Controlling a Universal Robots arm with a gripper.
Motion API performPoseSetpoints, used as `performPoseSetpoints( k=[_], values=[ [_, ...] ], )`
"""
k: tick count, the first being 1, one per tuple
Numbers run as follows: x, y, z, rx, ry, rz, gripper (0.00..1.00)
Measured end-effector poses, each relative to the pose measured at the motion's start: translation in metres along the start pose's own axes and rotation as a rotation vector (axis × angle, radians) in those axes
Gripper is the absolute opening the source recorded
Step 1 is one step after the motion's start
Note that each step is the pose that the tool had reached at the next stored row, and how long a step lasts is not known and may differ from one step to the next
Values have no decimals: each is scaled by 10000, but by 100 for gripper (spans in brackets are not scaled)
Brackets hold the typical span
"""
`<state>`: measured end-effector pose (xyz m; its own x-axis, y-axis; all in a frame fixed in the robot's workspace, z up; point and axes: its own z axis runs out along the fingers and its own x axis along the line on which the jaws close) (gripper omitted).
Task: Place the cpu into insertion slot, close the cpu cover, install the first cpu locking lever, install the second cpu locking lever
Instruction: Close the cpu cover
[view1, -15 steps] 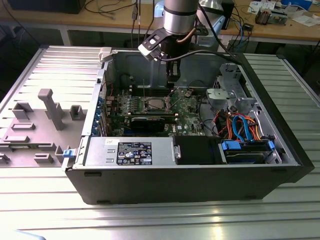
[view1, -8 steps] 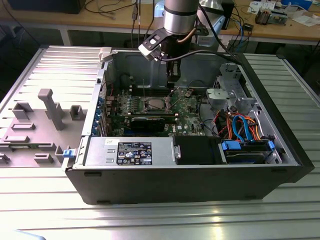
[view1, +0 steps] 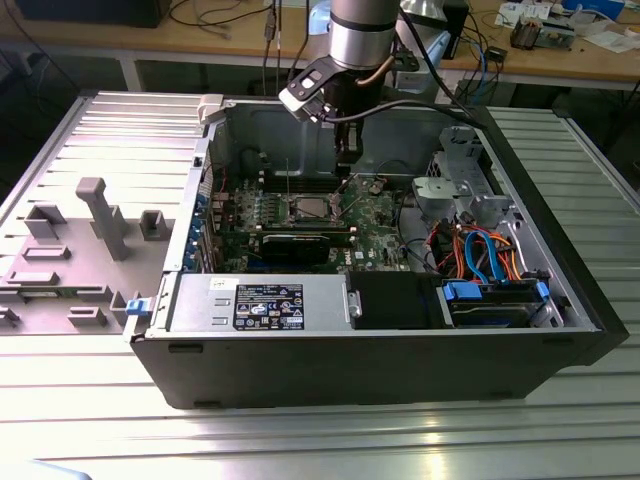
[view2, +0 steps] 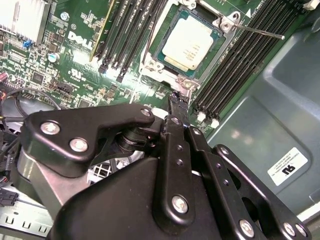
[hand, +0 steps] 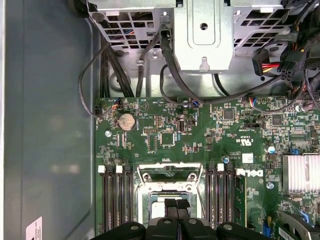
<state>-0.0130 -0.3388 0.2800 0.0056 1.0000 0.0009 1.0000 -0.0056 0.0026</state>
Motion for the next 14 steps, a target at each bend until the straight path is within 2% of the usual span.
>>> performPoseSetpoints(
  k=[14],
  values=[
    [0,22,0,0,0,1,11]
  ],
)
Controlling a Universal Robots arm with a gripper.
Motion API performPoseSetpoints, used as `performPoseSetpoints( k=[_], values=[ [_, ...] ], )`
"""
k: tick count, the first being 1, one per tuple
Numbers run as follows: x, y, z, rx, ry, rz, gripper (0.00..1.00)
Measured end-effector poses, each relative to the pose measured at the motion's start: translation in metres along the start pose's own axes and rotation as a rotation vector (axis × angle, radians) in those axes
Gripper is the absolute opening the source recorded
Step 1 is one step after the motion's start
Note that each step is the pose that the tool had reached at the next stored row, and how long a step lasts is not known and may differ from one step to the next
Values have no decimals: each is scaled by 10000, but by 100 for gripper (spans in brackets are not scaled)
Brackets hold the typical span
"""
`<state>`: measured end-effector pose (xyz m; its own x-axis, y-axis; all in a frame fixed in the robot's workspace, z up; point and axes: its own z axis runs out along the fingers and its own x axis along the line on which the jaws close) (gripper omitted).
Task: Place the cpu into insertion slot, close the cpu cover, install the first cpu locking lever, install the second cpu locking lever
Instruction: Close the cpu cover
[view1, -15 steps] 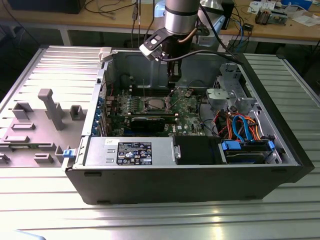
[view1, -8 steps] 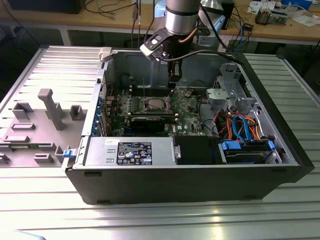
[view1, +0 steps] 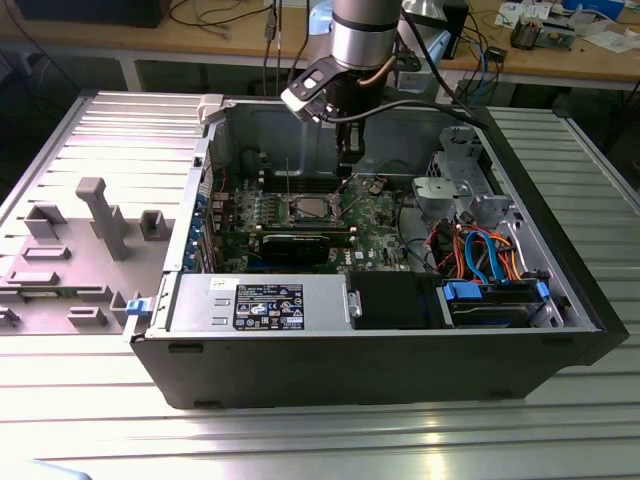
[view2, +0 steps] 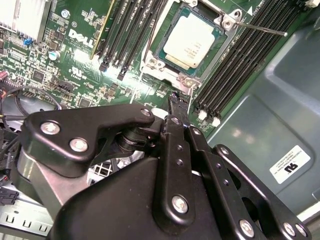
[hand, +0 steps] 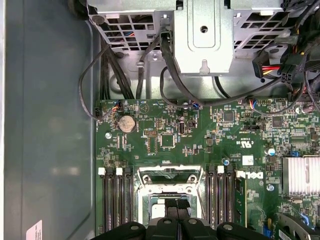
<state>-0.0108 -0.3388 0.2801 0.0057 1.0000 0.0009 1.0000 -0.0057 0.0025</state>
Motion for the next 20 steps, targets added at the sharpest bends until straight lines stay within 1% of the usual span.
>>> performPoseSetpoints(
  k=[4,11,15,16,18,20],
  values=[
    [0,13,0,-1,0,-1,11],
    [0,14,0,0,0,-1,11],
    [0,24,13,-1,1,-20,11],
    [0,26,17,-1,2,-45,11],
    [0,27,27,1,-3,-243,11],
    [0,34,29,0,-2,-258,11]
  ],
)
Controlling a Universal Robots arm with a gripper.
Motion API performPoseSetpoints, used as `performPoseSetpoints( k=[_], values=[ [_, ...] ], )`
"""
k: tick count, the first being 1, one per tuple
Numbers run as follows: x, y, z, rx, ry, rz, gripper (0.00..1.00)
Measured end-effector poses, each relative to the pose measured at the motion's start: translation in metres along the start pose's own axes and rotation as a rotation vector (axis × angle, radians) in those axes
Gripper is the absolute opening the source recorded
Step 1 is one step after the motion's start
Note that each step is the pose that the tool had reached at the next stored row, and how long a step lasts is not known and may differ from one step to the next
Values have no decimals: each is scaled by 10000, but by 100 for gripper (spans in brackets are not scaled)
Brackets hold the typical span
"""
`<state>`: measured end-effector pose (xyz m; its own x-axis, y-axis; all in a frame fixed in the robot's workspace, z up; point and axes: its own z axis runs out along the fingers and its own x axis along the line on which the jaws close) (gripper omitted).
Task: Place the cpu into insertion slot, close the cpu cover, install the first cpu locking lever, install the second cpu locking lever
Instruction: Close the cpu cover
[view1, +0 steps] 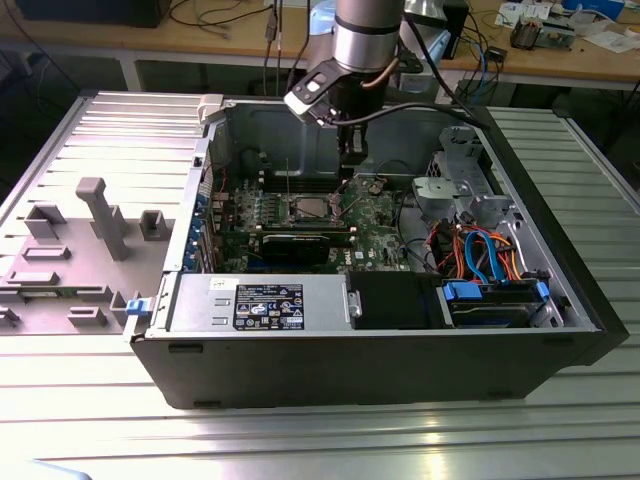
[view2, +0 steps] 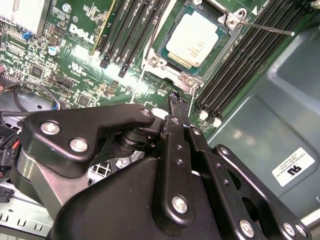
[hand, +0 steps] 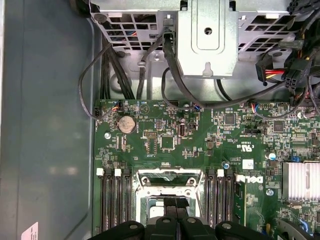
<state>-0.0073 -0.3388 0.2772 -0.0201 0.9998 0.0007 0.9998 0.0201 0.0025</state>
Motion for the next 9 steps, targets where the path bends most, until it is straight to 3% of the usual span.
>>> performPoseSetpoints(
  k=[4,9],
  values=[
    [-1,46,1,-1,1,-1,11],
    [-2,147,5,0,0,-23,11]
  ],
)
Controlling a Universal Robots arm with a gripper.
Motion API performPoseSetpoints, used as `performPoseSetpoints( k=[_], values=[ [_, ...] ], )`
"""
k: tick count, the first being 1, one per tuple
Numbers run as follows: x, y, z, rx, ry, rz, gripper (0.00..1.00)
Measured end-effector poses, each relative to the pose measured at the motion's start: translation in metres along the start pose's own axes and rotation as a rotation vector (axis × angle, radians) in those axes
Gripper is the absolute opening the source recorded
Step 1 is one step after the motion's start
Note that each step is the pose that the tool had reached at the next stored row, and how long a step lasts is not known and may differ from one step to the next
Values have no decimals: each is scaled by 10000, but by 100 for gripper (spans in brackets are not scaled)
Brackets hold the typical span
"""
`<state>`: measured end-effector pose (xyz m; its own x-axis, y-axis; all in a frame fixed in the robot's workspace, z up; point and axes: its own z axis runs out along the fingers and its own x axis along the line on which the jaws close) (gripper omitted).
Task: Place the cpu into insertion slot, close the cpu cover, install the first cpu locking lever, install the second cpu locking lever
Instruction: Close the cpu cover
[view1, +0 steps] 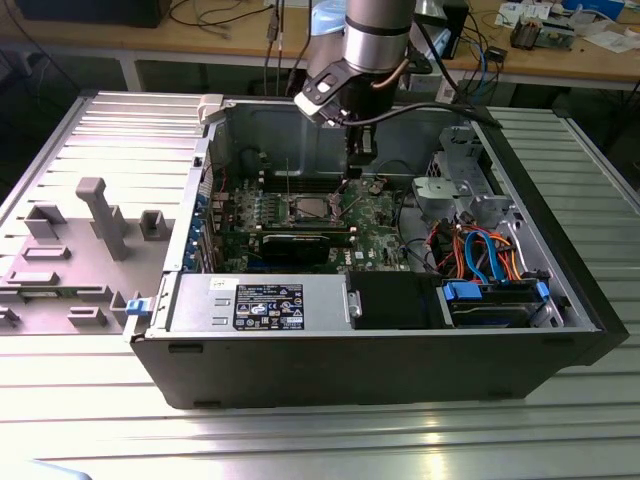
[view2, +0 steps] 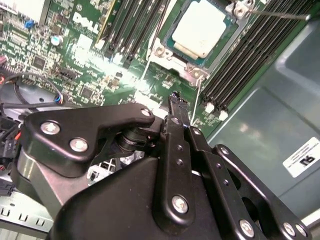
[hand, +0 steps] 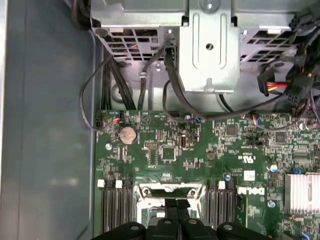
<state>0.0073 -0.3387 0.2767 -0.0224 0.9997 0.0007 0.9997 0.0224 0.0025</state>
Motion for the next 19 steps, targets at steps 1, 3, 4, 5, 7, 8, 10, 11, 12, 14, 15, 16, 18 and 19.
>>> performPoseSetpoints(
  k=[1,3,4,5,7,8,10,11,12,14,15,16,18,19],
  values=[
    [1,22,2,0,0,-6,11],
    [1,82,13,0,2,-37,11],
    [2,113,23,0,0,-49,11],
    [3,134,30,0,1,-57,11],
    [5,181,45,0,0,-77,11],
    [9,212,52,1,-1,-88,11],
    [14,253,67,0,1,-108,11],
    [18,272,75,0,1,-124,11],
    [22,295,87,0,0,-145,11],
    [29,316,115,0,1,-179,11],
    [34,318,131,0,1,-190,11],
    [38,319,145,0,0,-199,11],
    [43,321,191,0,2,-225,11],
    [42,317,192,0,0,-224,11]
  ],
)
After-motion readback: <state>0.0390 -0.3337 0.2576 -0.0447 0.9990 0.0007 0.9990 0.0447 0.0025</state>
